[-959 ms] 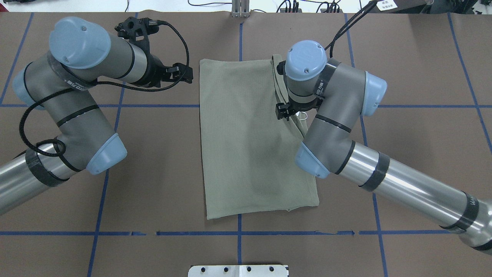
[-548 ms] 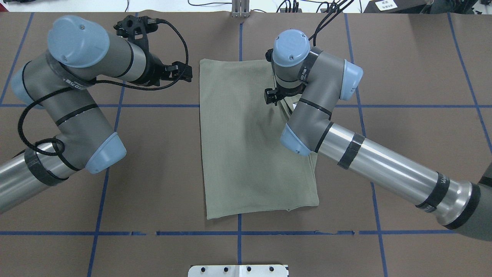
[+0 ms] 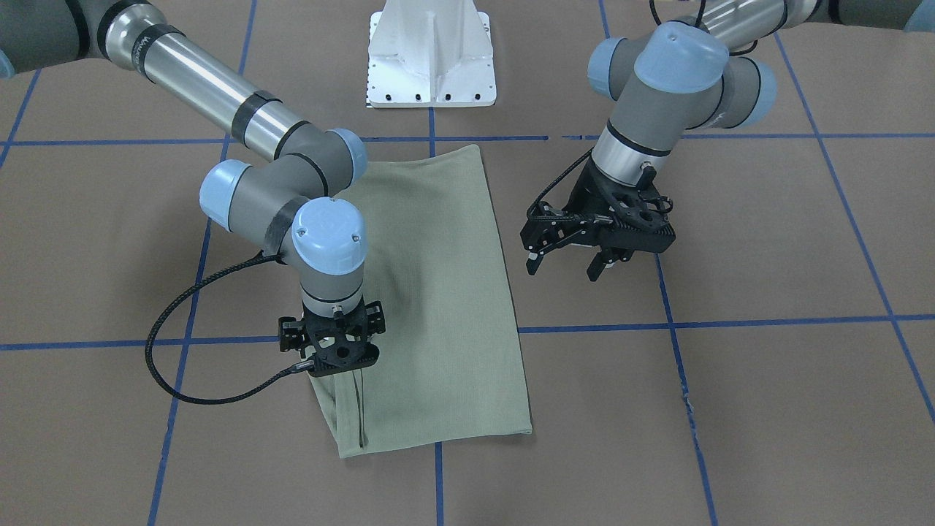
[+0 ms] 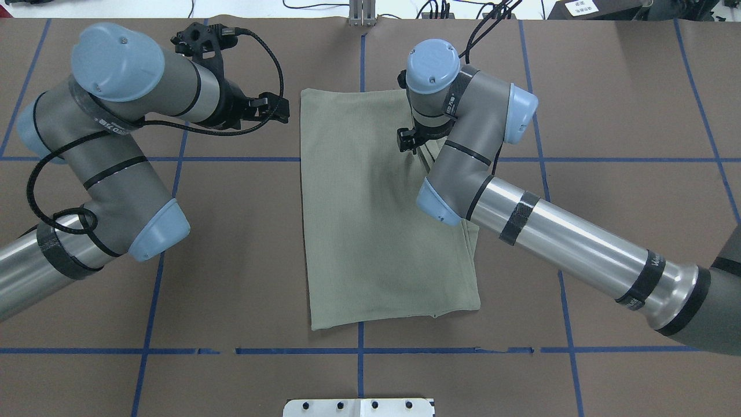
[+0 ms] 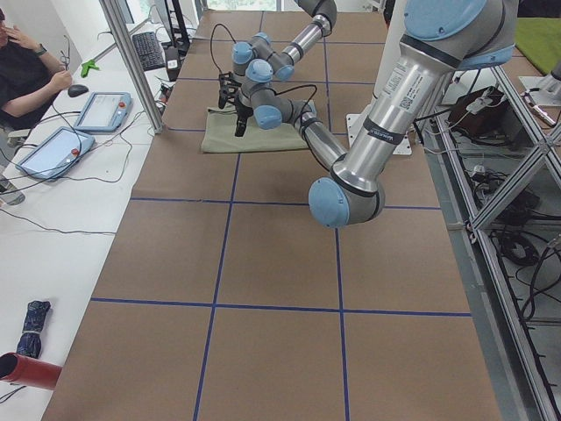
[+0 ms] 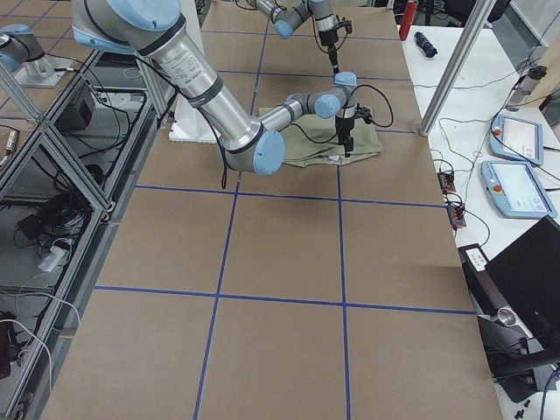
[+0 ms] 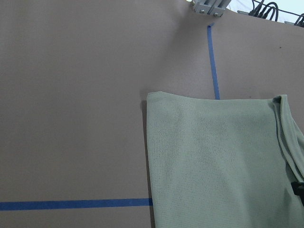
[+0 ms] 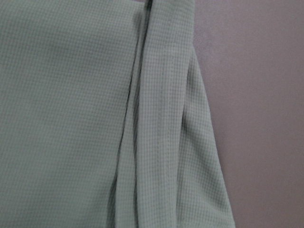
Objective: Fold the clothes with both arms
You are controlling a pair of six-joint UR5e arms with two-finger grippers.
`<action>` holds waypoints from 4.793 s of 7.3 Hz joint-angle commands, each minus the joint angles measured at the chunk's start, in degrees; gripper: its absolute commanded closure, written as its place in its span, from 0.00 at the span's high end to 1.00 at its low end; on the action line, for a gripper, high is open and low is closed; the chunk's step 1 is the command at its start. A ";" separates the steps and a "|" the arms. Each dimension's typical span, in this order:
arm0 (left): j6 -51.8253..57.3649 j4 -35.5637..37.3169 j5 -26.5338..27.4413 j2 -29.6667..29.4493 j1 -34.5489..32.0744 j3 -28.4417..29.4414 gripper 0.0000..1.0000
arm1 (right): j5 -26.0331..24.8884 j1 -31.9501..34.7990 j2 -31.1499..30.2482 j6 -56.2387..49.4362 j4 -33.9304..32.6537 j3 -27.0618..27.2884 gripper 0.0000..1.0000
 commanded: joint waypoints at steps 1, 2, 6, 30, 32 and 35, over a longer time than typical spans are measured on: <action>0.00 0.06 -0.03 0.00 0.00 0.00 1.00 | 0.35 0.53 -0.24 -0.53 0.08 -0.08 1.00; 0.00 -0.02 -0.12 -0.09 0.00 0.00 1.00 | 0.44 0.88 -0.41 -1.15 0.08 -0.08 1.00; 0.00 -0.03 -0.12 -0.44 0.00 -0.09 1.00 | 3.68 4.91 -3.13 -5.70 0.17 0.27 1.00; -42.10 11.05 12.53 2.28 31.20 -5.36 0.01 | 21.45 3.26 -39.97 15.72 7.37 46.59 1.00; -42.10 11.14 12.62 2.46 31.20 -5.97 0.00 | 21.45 3.17 -39.88 15.81 7.37 46.68 1.00; -39.74 14.56 12.18 3.78 31.64 -11.94 0.00 | 15.42 -3.56 -38.91 26.74 7.55 47.03 1.00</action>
